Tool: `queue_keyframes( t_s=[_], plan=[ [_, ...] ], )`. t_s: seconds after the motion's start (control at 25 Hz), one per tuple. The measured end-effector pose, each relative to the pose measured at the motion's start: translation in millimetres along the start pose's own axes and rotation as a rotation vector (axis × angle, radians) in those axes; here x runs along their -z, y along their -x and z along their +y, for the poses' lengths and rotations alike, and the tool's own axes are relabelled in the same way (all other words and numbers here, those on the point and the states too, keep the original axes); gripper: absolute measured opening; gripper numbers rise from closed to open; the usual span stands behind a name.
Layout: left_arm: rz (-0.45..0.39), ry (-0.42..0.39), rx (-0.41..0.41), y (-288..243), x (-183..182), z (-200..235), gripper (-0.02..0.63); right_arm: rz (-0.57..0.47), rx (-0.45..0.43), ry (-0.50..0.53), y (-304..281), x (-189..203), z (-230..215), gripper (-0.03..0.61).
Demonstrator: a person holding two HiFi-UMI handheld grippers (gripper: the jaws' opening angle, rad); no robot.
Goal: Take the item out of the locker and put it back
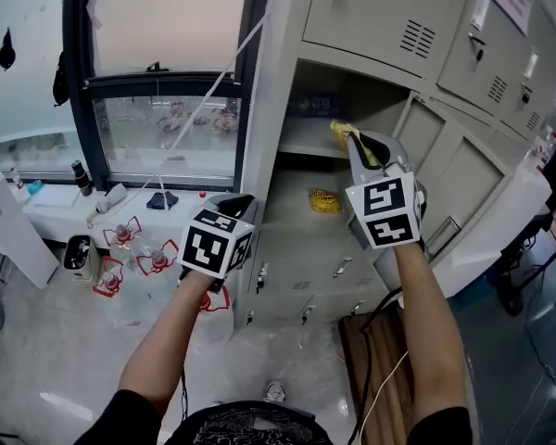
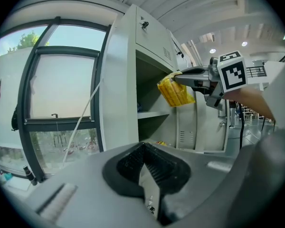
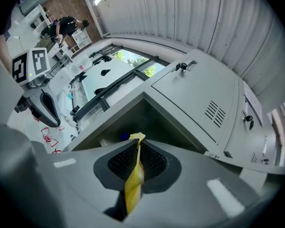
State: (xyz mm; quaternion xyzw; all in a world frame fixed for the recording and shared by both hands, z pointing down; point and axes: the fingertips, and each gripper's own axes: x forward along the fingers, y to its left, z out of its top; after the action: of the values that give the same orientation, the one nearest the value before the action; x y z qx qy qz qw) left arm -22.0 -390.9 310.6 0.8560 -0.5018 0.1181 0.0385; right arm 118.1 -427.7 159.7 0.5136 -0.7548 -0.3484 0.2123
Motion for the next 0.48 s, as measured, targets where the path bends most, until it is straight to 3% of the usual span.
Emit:
queue_keyframes(
  t_s=[0.48],
  plan=[
    [0.005,0.018,-0.101,-18,-5,25,0.0,-0.052,-0.065,0.203,-65,-9,3,0.035]
  ],
)
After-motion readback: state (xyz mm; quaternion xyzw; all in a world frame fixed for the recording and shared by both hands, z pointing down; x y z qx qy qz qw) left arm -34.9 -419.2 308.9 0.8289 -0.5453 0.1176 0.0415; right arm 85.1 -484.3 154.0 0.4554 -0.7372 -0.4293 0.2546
